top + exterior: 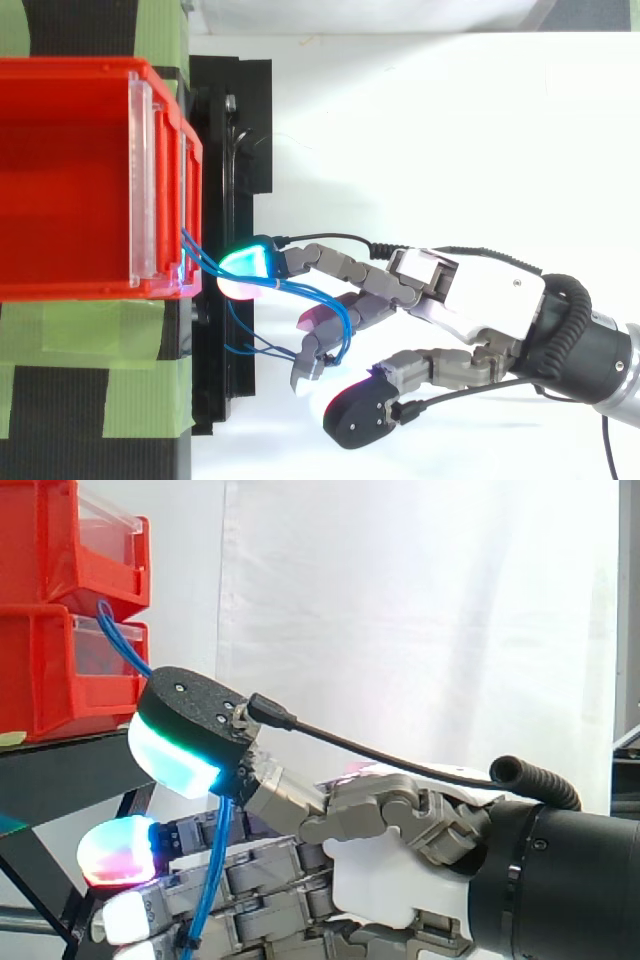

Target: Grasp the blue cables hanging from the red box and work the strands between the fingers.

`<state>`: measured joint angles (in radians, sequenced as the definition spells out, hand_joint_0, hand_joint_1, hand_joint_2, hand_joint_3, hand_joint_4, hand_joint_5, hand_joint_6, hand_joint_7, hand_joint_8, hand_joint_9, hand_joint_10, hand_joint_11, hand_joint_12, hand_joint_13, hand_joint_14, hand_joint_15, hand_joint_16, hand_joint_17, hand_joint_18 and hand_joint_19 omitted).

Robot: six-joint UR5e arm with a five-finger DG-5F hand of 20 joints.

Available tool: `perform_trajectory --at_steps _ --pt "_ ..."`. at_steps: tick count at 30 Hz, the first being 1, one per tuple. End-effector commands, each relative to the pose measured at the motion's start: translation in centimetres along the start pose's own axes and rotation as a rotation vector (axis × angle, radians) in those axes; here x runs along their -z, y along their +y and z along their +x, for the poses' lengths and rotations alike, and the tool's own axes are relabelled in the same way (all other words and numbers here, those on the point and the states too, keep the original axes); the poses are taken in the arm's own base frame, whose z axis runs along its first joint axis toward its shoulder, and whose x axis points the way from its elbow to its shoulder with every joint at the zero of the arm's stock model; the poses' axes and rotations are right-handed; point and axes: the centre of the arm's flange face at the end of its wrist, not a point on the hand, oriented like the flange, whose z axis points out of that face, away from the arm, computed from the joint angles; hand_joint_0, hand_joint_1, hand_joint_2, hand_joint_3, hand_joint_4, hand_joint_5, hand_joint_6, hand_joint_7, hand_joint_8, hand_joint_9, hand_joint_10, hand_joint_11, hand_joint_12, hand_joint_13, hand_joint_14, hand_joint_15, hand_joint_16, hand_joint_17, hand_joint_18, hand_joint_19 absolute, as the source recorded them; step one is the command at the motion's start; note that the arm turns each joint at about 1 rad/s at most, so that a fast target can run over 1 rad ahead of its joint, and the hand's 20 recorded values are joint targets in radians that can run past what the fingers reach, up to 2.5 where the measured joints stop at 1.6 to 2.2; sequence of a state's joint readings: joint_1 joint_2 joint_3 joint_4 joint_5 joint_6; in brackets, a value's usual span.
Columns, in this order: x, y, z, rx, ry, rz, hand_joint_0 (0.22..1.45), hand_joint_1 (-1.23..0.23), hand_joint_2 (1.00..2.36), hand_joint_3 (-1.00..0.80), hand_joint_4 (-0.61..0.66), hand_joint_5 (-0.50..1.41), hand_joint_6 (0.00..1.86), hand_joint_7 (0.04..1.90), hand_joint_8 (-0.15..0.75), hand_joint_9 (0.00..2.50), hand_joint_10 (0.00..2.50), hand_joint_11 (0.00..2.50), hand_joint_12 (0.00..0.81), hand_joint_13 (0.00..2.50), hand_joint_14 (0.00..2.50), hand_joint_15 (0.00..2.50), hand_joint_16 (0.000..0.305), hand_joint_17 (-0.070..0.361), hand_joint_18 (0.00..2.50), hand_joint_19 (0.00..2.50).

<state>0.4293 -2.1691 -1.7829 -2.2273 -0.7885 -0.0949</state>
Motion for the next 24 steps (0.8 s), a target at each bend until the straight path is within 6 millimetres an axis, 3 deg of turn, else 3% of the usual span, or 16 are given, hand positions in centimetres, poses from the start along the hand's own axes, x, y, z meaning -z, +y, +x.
perform_trajectory --at_steps 1,7,9,15,17,18,20,21,22,24 --pt "0.0 0.02 0.02 0.0 0.0 0.0 0.79 -0.6 1.0 -1.0 0.35 -0.09 0.01 0.69 0.403 0.94 0.01 0.86 0.49 0.95 0.02 0.89 0.063 0.141 0.62 0.37" --pt "0.01 0.0 0.01 0.001 0.0 0.001 0.79 -0.6 1.0 -1.0 0.35 -0.09 0.01 0.69 0.399 0.97 0.01 1.01 0.496 1.04 0.02 1.05 0.062 0.139 0.74 0.49" --pt "0.01 0.0 0.01 -0.001 0.0 0.001 0.79 -0.6 1.0 -1.0 0.35 -0.08 0.01 0.7 0.387 1.03 0.01 1.18 0.482 1.14 0.01 1.21 0.063 0.141 0.89 0.65" --pt "0.02 -0.01 0.01 0.002 0.0 0.002 0.79 -0.61 1.0 -1.0 0.35 -0.08 0.01 0.7 0.374 1.09 0.01 1.34 0.45 1.26 0.01 1.5 0.067 0.15 1.05 0.91" --pt "0.01 0.0 0.01 -0.001 0.0 0.001 0.79 -0.6 1.0 -1.0 0.36 -0.07 0.01 0.7 0.365 1.13 0.0 1.43 0.439 1.25 0.18 1.49 0.067 0.151 1.1 1.0" --pt "0.02 -0.01 0.01 0.0 0.0 0.002 0.79 -0.6 1.0 -1.0 0.36 -0.07 0.01 0.71 0.353 1.15 0.01 1.53 0.429 1.23 0.4 1.47 0.066 0.15 1.19 1.14" --pt "0.02 -0.01 0.01 0.002 0.0 0.002 0.79 -0.6 1.0 -1.0 0.36 -0.07 0.01 0.7 0.345 1.14 0.18 1.54 0.426 1.21 0.64 1.43 0.066 0.148 1.23 1.21" --pt "0.02 -0.01 0.01 0.002 0.0 0.002 0.79 -0.6 1.0 -1.0 0.36 -0.07 0.01 0.71 0.337 1.12 0.3 1.55 0.423 1.19 0.92 1.38 0.064 0.143 1.26 1.25" --pt "0.02 -0.01 0.01 0.002 0.0 0.002 0.8 -0.6 1.0 -1.0 0.36 -0.07 0.01 0.71 0.336 1.12 0.41 1.54 0.421 1.19 0.93 1.38 0.063 0.141 1.29 1.28" --pt "0.06 -0.06 -0.03 0.002 0.001 0.003 0.8 -0.6 1.0 -1.0 0.36 -0.06 0.01 0.71 0.323 1.1 0.67 1.54 0.413 1.16 1.29 1.33 0.058 0.131 1.37 1.5"
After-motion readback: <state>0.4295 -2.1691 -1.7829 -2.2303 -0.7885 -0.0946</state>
